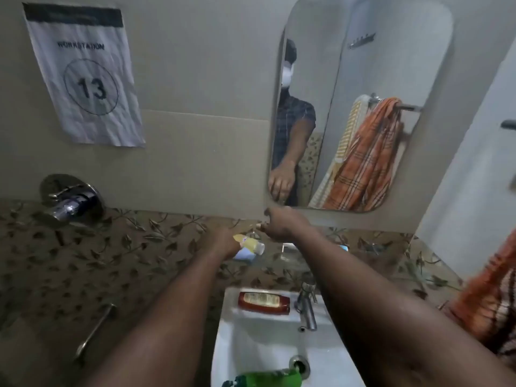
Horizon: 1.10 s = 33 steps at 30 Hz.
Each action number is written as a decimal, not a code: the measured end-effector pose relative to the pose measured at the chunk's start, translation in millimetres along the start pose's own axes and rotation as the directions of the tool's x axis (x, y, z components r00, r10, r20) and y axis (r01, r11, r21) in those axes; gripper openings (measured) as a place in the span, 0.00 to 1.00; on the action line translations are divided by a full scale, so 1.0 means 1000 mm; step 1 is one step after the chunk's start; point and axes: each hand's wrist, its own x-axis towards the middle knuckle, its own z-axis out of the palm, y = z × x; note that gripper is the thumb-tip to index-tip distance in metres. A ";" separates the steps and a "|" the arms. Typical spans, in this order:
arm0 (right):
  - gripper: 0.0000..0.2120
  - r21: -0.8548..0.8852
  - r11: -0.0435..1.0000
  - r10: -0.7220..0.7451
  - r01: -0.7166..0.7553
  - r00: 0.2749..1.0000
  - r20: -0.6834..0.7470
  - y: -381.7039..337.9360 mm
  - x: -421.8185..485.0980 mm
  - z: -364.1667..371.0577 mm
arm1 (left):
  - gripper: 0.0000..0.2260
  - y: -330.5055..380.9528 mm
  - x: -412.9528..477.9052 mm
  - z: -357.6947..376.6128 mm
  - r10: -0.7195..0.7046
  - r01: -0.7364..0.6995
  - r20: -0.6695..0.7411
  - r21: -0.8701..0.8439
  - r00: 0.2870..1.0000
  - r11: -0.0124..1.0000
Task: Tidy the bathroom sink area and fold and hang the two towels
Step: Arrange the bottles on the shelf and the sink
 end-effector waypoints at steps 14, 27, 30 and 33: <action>0.20 -0.085 0.996 0.017 -0.007 0.992 0.126 -0.018 0.041 0.060 | 0.21 0.008 0.027 0.026 -0.238 0.267 0.182 -0.157 0.954 0.951; 0.09 0.293 0.936 0.116 -0.193 0.958 0.261 -0.009 0.054 0.079 | 0.14 -0.007 0.041 0.010 -0.143 0.173 0.134 -0.247 0.981 0.953; 0.14 0.466 0.854 0.136 -0.231 0.964 0.229 -0.003 0.051 0.084 | 0.21 -0.017 0.040 0.010 -0.026 0.024 -0.002 -0.357 1.000 0.934; 0.25 0.645 0.746 0.144 -0.163 0.986 0.083 0.002 0.044 0.094 | 0.27 -0.027 0.036 0.014 0.055 -0.084 -0.080 -0.423 0.995 0.902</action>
